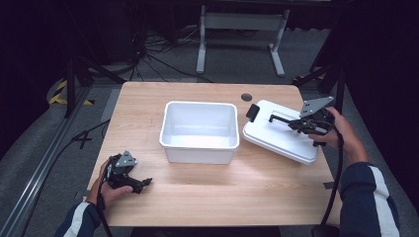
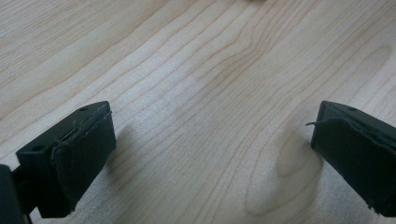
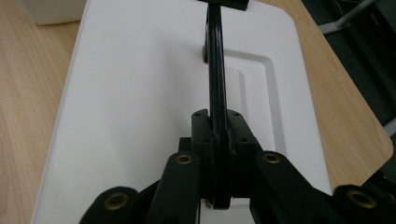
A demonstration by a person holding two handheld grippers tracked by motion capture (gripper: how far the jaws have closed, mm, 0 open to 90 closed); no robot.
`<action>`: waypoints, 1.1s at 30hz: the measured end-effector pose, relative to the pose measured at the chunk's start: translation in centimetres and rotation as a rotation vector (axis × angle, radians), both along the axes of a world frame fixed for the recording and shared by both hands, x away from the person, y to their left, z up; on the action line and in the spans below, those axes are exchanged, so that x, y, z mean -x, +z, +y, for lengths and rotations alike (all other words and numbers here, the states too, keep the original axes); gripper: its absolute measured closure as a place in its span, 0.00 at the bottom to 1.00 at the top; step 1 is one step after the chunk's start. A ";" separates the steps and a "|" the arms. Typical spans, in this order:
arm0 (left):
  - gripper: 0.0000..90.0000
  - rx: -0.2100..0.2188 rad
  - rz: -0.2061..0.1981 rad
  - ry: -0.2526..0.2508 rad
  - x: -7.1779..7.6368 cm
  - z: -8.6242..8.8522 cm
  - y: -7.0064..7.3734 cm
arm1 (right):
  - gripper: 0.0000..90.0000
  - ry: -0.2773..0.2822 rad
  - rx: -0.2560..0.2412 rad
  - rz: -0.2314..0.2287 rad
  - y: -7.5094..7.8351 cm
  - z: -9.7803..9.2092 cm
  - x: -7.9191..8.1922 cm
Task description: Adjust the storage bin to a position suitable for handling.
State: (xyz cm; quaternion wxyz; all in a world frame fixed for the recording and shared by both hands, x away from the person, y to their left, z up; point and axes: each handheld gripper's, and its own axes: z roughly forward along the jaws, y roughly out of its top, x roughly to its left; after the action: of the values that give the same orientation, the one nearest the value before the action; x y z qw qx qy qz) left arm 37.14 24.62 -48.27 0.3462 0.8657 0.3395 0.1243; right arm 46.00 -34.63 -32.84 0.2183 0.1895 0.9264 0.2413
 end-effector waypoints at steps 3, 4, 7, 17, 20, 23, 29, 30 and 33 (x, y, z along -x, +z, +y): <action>0.00 0.000 0.000 0.000 0.0 0.0 0.0 | 0.94 0.002 0.001 0.007 -0.8 0.3 -0.5; 0.00 0.000 0.000 0.000 0.0 0.0 0.0 | 0.94 0.003 -0.001 0.010 -1.0 0.3 -0.6; 0.00 0.000 0.000 0.000 0.0 0.0 0.0 | 0.94 -0.004 -0.006 0.025 -2.1 0.4 -1.2; 0.00 0.001 0.000 -0.005 -0.1 0.0 0.0 | 0.94 -0.023 0.015 0.062 -4.6 0.7 -2.8; 0.00 0.003 -0.008 -0.001 -0.1 -0.1 -0.1 | 0.94 -0.020 0.026 0.068 -5.1 0.8 -3.2; 0.00 0.003 -0.008 -0.001 -0.1 -0.1 -0.1 | 0.94 -0.031 0.014 0.071 -5.5 0.7 -3.4; 0.00 0.003 -0.008 -0.001 -0.1 -0.1 -0.1 | 0.94 -0.043 0.008 0.073 -6.4 0.9 -3.8; 0.00 0.004 -0.009 -0.001 -0.1 -0.1 -0.1 | 0.94 -0.045 0.016 0.080 -6.5 1.0 -3.9; 0.00 0.005 -0.009 -0.002 -0.1 -0.1 -0.1 | 0.93 -0.059 0.039 0.083 -6.8 1.3 -4.0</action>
State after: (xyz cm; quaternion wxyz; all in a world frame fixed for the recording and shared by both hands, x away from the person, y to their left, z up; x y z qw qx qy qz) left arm 37.26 24.56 -48.34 0.3498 0.8646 0.3376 0.1270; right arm 50.04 -33.31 -39.64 0.1904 0.2224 0.9332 0.2085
